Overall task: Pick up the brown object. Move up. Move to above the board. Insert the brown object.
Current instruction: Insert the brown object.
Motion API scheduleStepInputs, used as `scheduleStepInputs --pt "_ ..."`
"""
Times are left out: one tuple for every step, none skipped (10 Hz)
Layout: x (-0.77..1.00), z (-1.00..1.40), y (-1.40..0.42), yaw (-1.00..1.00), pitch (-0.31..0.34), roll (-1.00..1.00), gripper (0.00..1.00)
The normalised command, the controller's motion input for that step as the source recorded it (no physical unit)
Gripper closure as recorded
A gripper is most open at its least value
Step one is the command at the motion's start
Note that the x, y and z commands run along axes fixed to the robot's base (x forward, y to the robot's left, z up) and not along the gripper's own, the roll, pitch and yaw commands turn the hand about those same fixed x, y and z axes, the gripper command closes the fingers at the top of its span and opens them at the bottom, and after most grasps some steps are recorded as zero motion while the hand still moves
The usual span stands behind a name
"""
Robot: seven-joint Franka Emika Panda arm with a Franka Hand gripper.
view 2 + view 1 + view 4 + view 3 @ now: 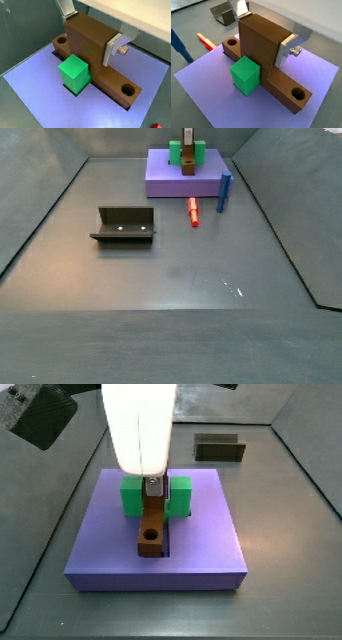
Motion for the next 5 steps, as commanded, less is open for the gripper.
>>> scheduleStepInputs --pt "0.00 -0.21 -0.02 0.04 -0.033 0.01 1.00" --pt "0.16 -0.17 0.00 0.11 0.000 0.04 1.00" --pt "0.21 -0.16 0.00 0.13 0.000 0.03 1.00" --pt "0.19 -0.13 0.00 0.17 0.000 0.04 1.00" --pt "0.02 -0.08 0.00 0.07 0.000 0.00 1.00"
